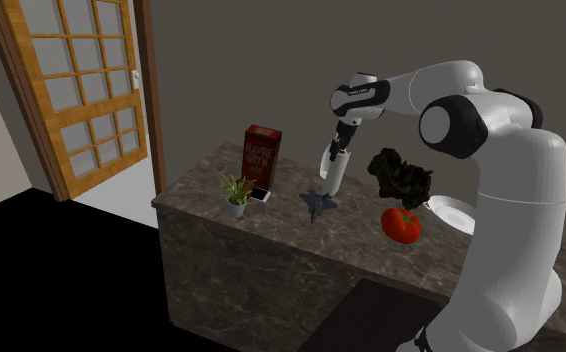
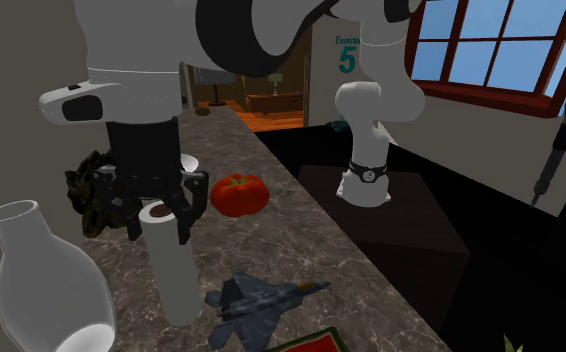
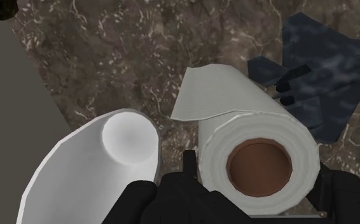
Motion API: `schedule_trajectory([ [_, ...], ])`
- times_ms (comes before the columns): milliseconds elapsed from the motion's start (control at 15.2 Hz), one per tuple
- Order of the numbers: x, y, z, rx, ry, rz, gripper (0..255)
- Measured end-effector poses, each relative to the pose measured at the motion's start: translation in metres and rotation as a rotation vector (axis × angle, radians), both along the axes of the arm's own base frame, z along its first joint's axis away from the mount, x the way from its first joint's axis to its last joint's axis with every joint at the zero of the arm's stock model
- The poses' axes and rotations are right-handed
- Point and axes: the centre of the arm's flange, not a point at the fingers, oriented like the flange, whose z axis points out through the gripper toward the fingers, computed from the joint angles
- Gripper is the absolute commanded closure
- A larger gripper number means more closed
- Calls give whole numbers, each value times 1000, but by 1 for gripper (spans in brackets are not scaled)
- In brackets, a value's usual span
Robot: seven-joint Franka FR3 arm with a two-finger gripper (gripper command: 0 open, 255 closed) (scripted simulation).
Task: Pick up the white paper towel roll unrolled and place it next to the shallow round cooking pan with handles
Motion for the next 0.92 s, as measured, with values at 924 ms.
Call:
schedule_trajectory([
  [924, 0, -1, 36, -1, 1, -1, 255],
])
